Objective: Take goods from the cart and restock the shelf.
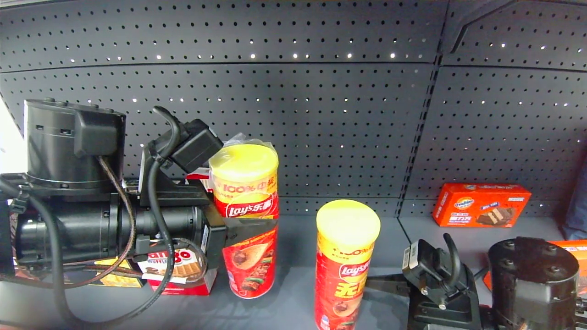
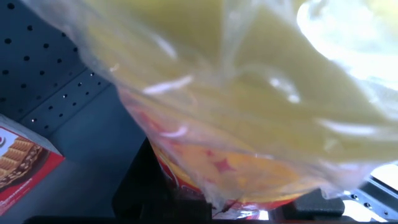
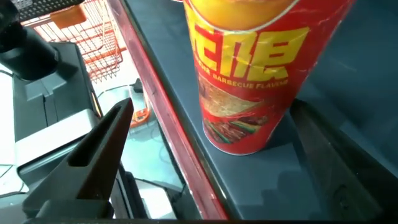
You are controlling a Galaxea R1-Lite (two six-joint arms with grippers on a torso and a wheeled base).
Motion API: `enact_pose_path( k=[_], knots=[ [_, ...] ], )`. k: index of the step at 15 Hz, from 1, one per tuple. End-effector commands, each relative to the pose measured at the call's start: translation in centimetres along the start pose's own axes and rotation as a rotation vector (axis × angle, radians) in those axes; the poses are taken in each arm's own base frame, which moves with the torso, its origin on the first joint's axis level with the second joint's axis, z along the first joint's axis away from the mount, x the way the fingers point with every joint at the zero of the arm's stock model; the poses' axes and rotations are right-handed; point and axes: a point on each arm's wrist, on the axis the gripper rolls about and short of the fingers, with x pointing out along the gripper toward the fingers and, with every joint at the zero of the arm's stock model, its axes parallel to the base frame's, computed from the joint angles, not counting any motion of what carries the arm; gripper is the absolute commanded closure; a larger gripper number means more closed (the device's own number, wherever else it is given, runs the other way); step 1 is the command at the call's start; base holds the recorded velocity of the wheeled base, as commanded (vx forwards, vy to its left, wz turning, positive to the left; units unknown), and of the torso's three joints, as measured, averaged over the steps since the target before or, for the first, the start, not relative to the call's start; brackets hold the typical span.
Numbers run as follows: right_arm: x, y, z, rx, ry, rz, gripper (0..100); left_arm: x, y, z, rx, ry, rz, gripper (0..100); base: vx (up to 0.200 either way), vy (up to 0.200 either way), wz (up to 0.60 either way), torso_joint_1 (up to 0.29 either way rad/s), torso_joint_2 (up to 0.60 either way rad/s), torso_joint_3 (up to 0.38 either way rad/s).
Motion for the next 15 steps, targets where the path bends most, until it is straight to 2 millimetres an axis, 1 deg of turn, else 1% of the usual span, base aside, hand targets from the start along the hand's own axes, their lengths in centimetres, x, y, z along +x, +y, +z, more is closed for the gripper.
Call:
enact_pose_path(
  k=[1,3,5,7,11,13,15],
  knots=[
    [-0.2,0.3,-0.1,-0.005,-0.001,0.009,0,0.0,0.0,0.0,0.000,0.000,0.001,100,0.000,0.000,0.00,0.000,0.00,0.000],
    [-0.4,0.4,-0.1,-0.005,-0.001,0.007,0,-0.1,0.0,0.0,0.001,-0.002,0.001,100,0.000,0.000,0.00,0.000,0.00,0.000],
    [-1.3,-0.5,0.4,0.003,-0.030,-0.066,0,-0.1,-0.1,-0.2,-0.001,0.004,-0.001,100,0.000,0.000,0.00,0.000,0.00,0.000],
    [-1.3,-1.0,0.7,0.008,-0.040,-0.118,0,0.0,-0.1,-0.2,-0.001,0.006,-0.004,100,0.000,0.000,0.00,0.000,0.00,0.000],
    [-0.4,-1.9,1.9,0.015,-0.040,-0.183,0,-0.1,-0.2,-0.3,-0.002,0.007,-0.004,100,0.000,0.000,0.00,0.000,0.00,0.000],
    [0.5,-2.2,2.5,0.013,-0.047,-0.188,0,-0.2,-0.2,-0.3,0.000,0.004,-0.005,100,0.000,0.000,0.00,0.000,0.00,0.000],
    [1.1,-2.3,2.7,0.012,-0.044,-0.185,0,-0.3,-0.2,-0.3,-0.001,0.003,-0.001,100,0.000,0.000,0.00,0.000,0.00,0.000]
  ],
)
